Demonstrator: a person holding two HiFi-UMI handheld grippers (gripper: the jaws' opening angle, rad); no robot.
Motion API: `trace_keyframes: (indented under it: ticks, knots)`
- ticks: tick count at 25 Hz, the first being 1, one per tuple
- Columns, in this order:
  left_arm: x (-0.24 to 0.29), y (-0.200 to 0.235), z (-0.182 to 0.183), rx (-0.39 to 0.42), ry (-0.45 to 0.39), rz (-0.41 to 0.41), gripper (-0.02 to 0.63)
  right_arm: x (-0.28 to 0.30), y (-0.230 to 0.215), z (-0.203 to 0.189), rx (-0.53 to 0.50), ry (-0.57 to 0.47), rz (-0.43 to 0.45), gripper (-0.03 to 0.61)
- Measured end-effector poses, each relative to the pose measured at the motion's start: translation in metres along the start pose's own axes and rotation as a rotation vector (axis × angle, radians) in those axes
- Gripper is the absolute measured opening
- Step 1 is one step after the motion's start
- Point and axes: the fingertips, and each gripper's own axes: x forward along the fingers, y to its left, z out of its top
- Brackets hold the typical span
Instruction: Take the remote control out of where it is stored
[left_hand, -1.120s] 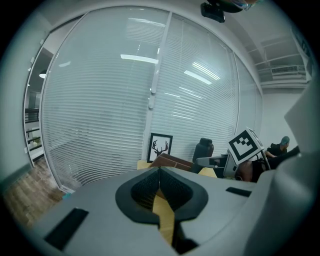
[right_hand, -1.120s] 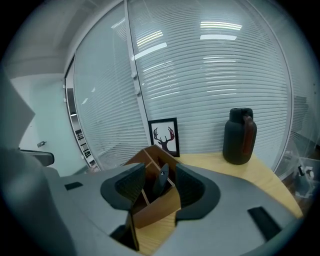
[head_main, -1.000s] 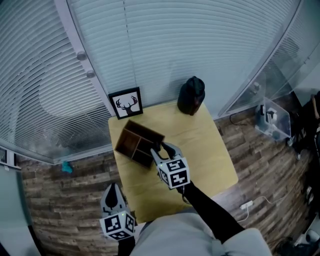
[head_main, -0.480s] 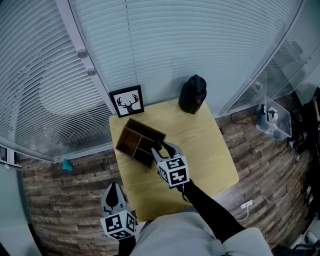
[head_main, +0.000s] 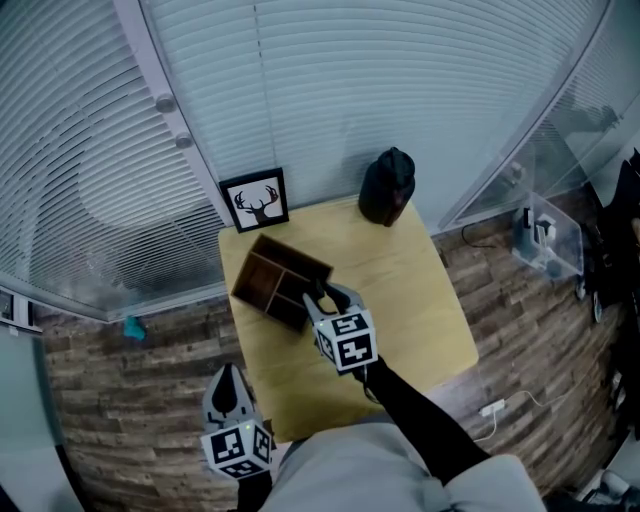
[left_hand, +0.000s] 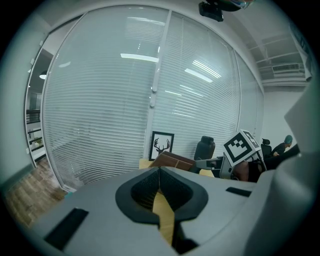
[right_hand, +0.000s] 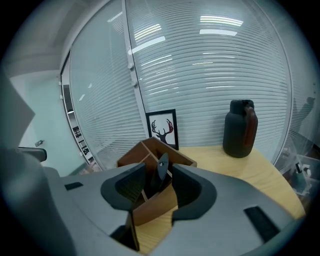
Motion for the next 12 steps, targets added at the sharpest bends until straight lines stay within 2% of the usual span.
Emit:
trace_keyframes:
  ticks: [12]
  knots:
    - [0.0023, 0.0026, -0.0004, -0.003, 0.002, 0.002, 0.009, 0.0057, 0.0022, -0.002, 0.001, 0.013, 0.006, 0.163]
